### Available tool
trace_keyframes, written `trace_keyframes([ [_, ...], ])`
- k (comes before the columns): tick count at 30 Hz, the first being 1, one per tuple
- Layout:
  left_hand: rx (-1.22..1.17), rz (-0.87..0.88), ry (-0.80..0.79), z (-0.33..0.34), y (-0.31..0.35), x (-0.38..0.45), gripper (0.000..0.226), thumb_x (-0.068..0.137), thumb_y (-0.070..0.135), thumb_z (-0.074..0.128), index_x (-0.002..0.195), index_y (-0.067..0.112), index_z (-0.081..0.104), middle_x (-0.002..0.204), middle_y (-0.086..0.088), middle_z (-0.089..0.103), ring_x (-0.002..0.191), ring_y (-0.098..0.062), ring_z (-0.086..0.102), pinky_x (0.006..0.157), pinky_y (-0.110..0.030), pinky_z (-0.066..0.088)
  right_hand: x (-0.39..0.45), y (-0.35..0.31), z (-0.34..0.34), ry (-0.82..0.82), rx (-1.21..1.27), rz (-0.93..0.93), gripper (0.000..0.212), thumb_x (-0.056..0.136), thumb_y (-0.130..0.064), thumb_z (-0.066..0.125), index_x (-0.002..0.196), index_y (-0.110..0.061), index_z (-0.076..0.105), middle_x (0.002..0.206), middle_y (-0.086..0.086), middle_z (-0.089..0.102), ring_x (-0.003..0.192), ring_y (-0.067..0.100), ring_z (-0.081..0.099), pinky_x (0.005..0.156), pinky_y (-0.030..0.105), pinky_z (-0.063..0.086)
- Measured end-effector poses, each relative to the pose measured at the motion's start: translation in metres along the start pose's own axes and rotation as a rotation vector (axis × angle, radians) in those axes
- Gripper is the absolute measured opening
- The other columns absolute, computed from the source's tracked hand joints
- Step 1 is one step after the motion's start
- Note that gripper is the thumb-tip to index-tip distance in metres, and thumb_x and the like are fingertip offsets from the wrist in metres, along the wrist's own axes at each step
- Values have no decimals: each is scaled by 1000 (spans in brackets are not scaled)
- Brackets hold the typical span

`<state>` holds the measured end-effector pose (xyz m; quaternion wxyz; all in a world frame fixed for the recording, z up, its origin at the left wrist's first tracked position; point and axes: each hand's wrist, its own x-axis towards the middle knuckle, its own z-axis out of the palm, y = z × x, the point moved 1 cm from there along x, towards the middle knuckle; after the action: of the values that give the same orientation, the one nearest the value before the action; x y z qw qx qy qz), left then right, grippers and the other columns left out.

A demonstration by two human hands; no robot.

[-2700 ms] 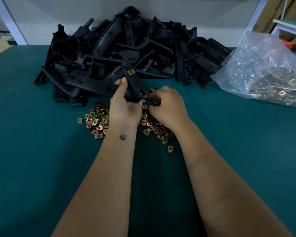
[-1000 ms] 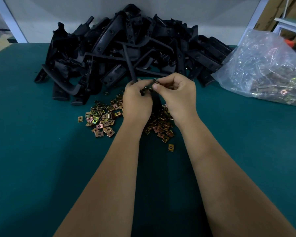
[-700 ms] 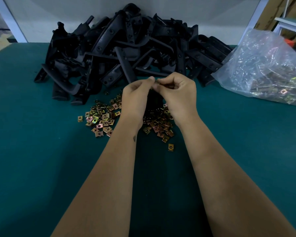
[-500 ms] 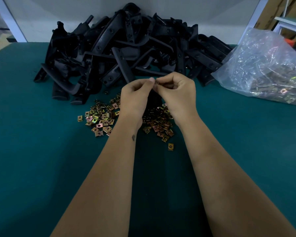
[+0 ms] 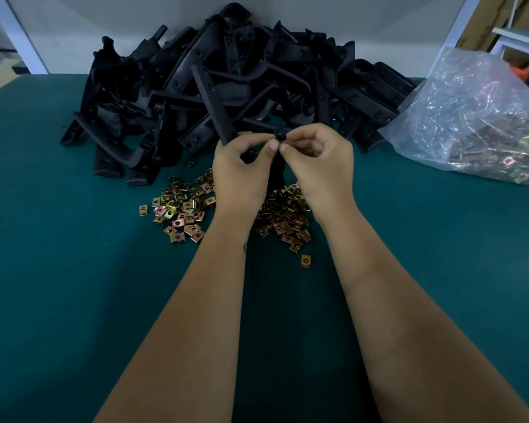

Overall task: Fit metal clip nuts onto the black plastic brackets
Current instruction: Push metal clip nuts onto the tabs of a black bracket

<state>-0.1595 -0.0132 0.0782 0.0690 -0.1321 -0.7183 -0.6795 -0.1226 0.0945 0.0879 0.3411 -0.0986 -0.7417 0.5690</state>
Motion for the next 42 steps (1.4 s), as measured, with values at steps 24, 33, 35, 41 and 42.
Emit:
trace_keyframes([
  [24,-296,-203,-35,3,3,-2,14,99,20,60,92,18,72,95,-3,72,90,-14,67,79,-29,57,-3,-8,3,-72,13,-72,35,87,-1,64,84,-23,37,80,-5,59,74,2,55,71,16,47],
  [33,-446,-341,-71,-3,2,2,15,97,13,62,84,15,71,89,-3,70,88,-18,66,86,-36,56,-4,-10,2,-166,-28,-66,37,90,-1,60,84,-25,34,85,-5,57,81,7,53,78,21,49],
  [35,-484,-378,-108,-5,2,2,16,96,12,62,83,14,69,88,-4,69,84,-18,66,80,-33,57,-3,-10,0,-202,-67,-85,38,90,0,60,84,-27,34,85,-4,57,83,10,53,81,24,49],
  [41,-422,-309,-31,-7,3,4,15,97,14,62,94,19,75,109,-6,74,109,-23,67,100,-41,53,1,-6,-9,-19,-36,-46,26,90,-2,62,87,-23,46,84,-7,55,72,-4,51,69,15,46],
  [42,-422,-308,-10,-8,3,6,17,97,13,62,93,22,76,113,-5,73,115,-24,65,105,-45,49,2,-4,-12,56,-44,-23,22,91,-2,60,89,-21,49,86,-6,54,73,-3,50,71,14,45],
])
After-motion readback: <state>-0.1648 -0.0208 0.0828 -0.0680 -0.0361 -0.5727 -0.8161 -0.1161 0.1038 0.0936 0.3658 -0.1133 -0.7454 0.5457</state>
